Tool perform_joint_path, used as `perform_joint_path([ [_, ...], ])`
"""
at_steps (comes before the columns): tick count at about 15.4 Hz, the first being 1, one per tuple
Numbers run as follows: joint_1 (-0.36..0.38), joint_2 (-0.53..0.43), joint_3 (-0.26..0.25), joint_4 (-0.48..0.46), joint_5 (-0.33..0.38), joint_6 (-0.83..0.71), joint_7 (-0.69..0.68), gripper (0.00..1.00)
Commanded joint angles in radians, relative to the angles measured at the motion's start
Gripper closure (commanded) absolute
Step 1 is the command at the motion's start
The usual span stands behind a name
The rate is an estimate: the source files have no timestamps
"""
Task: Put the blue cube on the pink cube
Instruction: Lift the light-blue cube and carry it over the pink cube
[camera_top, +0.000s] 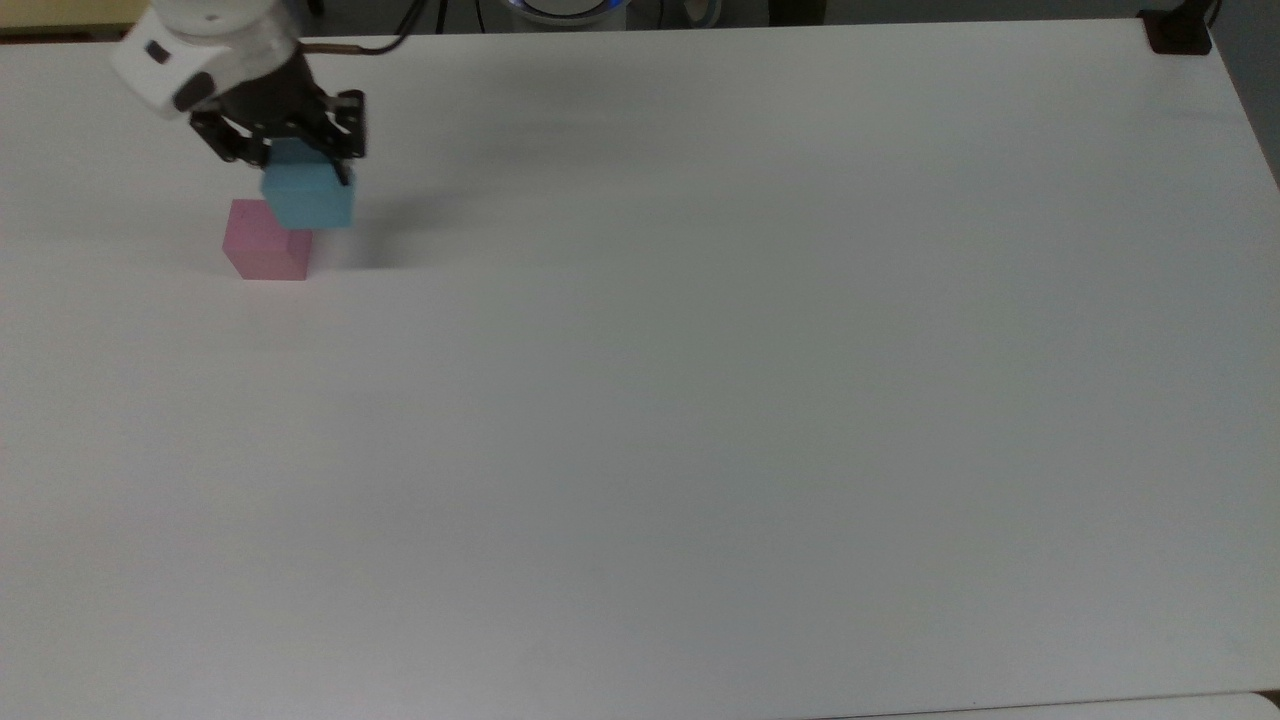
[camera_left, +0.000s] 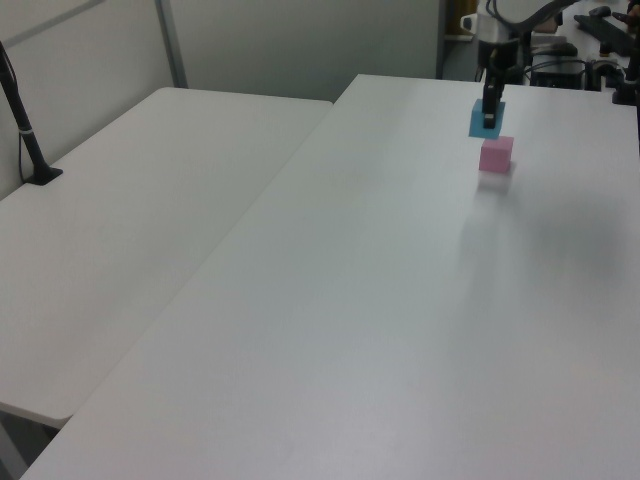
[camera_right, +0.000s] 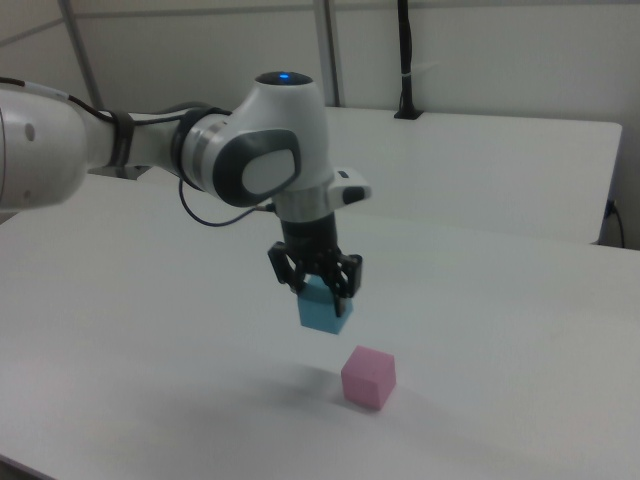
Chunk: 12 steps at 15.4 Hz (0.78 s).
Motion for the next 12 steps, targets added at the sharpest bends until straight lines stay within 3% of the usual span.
perform_joint_path([
  [1, 0.007, 0.01, -0.061, -0.019, -0.037, 0.063, -0.042, 0.55],
  [6, -0.047, 0.052, -0.073, -0.026, -0.037, 0.113, -0.075, 0.55],
  [12, -0.042, 0.092, -0.073, -0.027, -0.033, 0.148, -0.073, 0.53],
])
